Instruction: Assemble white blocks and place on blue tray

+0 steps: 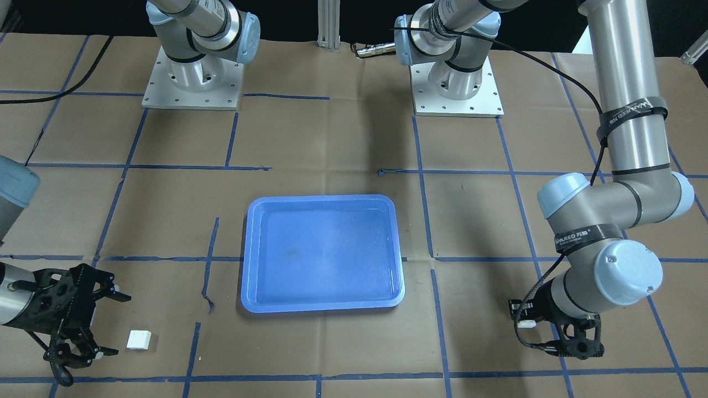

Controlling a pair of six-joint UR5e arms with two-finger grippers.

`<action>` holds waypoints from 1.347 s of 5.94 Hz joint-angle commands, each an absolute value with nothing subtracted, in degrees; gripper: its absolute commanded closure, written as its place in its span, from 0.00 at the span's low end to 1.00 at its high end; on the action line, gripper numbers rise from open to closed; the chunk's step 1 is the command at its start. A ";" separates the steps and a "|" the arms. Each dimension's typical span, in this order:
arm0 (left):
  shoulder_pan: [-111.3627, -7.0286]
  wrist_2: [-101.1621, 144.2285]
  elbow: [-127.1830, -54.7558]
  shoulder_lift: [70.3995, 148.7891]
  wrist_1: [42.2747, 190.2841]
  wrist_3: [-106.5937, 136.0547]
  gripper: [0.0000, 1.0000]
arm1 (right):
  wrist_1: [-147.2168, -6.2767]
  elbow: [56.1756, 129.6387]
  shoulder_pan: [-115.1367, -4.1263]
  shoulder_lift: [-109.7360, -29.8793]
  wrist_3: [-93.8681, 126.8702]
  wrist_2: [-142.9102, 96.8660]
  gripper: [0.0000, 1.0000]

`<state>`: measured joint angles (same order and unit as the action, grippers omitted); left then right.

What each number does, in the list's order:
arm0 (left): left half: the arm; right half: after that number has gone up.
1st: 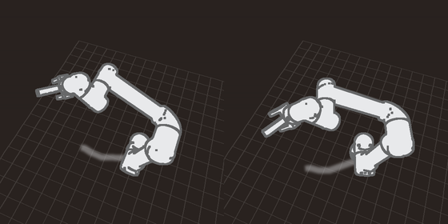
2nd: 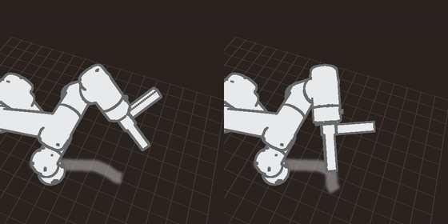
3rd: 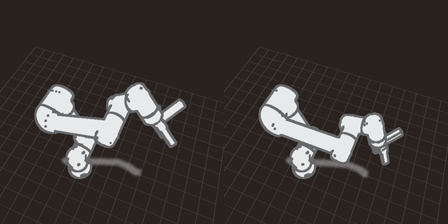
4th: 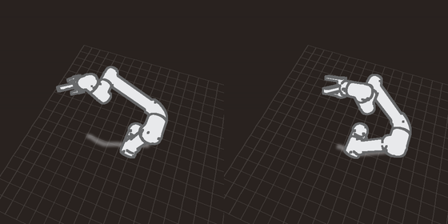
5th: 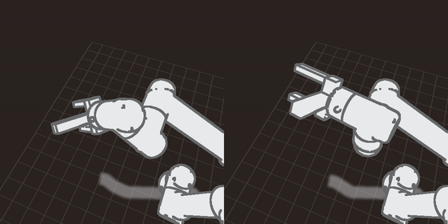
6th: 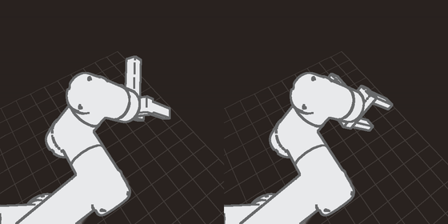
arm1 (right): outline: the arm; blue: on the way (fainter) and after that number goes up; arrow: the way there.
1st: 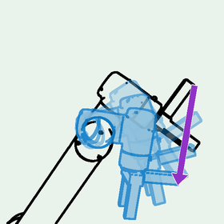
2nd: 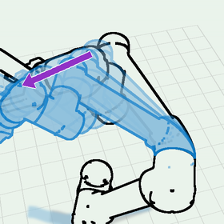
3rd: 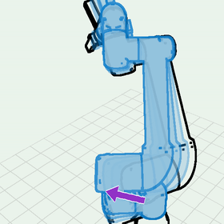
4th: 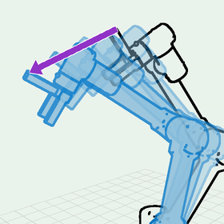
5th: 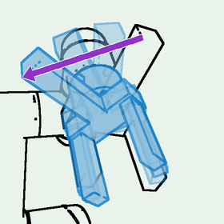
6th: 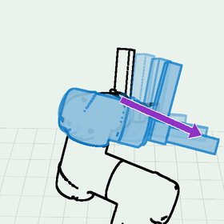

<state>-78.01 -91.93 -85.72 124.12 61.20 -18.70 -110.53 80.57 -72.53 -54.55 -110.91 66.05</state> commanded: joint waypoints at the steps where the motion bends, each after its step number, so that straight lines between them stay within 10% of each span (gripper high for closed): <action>1: -83.37 -91.85 -94.34 115.97 61.35 -34.63 1.00 | -113.29 82.35 -70.42 -51.35 -110.92 65.40 0.00; 6: -102.47 -91.50 -96.68 112.32 63.72 -64.10 1.00 | -115.14 82.00 -69.96 -48.35 -112.15 62.40 0.00; 8: -108.69 -91.49 -96.42 115.56 63.28 -68.19 1.00 | -115.05 82.00 -69.96 -47.99 -112.15 62.40 0.27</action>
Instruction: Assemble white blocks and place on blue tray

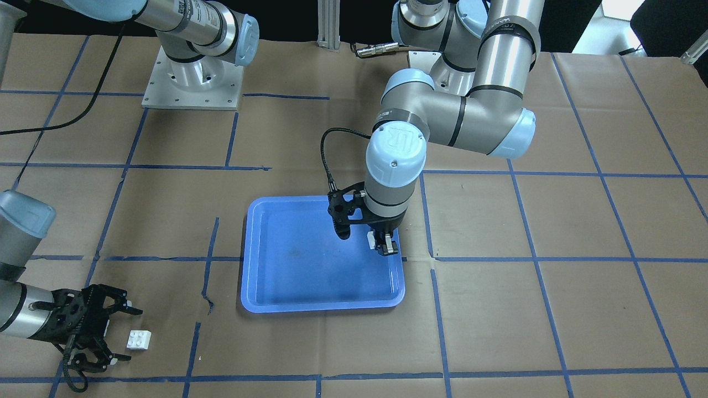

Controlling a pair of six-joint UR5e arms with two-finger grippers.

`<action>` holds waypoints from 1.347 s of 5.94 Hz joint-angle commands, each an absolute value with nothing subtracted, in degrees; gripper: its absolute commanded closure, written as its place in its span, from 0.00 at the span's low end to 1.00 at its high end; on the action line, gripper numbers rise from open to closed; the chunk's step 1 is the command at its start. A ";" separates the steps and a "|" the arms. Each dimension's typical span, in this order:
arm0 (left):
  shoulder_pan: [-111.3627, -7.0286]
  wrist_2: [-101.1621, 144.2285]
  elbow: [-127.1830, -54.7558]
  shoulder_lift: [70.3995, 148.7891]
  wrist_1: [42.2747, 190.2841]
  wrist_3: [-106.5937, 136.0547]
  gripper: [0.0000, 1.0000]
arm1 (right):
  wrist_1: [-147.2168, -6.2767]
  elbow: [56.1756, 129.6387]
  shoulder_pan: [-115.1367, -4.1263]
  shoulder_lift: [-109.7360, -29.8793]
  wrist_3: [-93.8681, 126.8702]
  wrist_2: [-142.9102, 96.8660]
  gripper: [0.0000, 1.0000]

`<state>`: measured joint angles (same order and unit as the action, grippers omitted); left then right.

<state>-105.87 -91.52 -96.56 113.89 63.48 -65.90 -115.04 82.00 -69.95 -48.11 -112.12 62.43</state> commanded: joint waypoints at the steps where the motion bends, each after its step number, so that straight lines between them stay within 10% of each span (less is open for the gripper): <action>1: -110.20 -91.41 -96.50 116.10 63.28 -68.29 1.00 | -115.05 81.91 -69.96 -48.08 -112.15 62.40 0.46; 3: -112.23 -89.39 -96.68 118.29 59.54 -67.94 0.99 | -115.05 81.65 -70.05 -48.34 -111.97 62.40 0.63; 8: -112.41 -89.74 -97.12 119.88 55.82 -62.77 0.97 | -105.43 81.55 -70.66 -58.59 -110.39 62.14 0.65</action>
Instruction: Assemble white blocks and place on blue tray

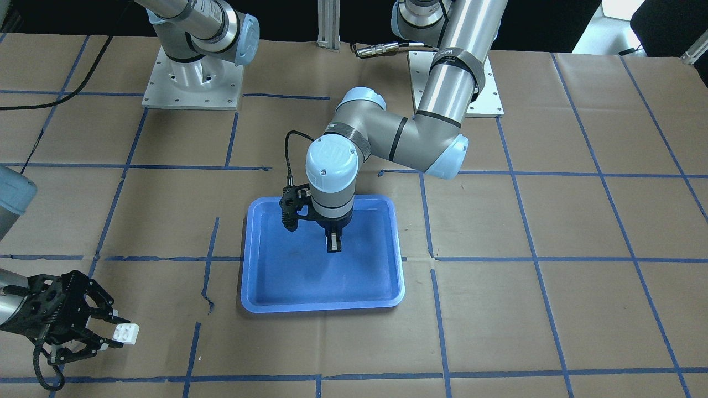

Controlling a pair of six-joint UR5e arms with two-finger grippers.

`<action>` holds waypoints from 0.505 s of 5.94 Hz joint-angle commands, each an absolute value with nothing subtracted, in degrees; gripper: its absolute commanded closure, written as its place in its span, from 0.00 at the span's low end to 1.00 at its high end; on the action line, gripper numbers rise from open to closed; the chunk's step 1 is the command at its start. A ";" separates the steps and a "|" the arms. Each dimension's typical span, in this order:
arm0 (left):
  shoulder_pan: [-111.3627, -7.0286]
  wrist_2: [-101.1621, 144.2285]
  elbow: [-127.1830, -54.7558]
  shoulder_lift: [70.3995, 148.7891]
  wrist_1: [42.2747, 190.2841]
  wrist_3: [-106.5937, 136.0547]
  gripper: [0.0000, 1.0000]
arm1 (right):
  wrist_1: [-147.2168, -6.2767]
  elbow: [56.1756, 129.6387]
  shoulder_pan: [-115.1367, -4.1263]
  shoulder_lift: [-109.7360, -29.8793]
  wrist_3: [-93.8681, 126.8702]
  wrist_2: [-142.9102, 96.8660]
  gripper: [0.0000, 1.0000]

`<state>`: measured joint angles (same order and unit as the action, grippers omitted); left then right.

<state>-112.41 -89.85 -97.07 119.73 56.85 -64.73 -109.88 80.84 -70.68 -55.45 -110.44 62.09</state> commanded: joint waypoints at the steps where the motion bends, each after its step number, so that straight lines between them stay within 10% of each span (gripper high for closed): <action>1: -112.41 -89.65 -97.12 120.06 55.11 -62.58 0.97 | -103.21 85.13 -70.66 -62.71 -110.48 62.57 0.65; 3: -112.41 -90.00 -98.61 120.06 53.80 -62.49 0.91 | -104.06 97.33 -70.58 -72.02 -110.92 62.40 0.64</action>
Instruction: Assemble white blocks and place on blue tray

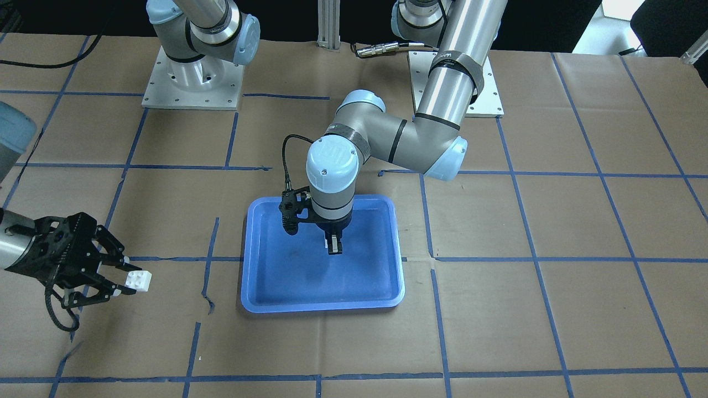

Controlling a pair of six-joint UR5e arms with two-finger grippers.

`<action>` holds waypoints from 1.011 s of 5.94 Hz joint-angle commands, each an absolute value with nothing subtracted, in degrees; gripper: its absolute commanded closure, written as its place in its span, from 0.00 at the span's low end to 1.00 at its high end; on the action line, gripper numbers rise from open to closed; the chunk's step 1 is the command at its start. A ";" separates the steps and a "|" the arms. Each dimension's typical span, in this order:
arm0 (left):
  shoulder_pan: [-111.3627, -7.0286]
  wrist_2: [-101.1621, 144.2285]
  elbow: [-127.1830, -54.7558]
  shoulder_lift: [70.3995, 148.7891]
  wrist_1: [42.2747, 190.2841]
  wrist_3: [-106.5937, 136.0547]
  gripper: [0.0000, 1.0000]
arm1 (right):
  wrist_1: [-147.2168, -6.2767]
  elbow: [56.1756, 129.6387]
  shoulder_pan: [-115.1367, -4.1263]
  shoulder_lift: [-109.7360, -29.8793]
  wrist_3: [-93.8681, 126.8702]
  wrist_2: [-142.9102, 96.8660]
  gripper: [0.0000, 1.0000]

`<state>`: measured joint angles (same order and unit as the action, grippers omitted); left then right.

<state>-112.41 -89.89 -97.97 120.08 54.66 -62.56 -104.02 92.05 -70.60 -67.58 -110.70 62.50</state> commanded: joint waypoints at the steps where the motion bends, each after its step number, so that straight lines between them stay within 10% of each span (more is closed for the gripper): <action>1: -112.41 -90.00 -98.61 120.06 53.70 -62.49 0.74 | -104.06 100.78 -70.40 -75.99 -111.79 62.58 0.64; 2: -112.41 -89.74 -98.53 120.06 53.70 -62.49 0.19 | -104.67 103.77 -70.40 -77.59 -113.54 62.49 0.64; 6: -108.83 -89.65 -96.77 110.17 61.20 -61.26 0.16 | -107.31 106.00 -70.66 -78.05 -113.73 61.70 0.64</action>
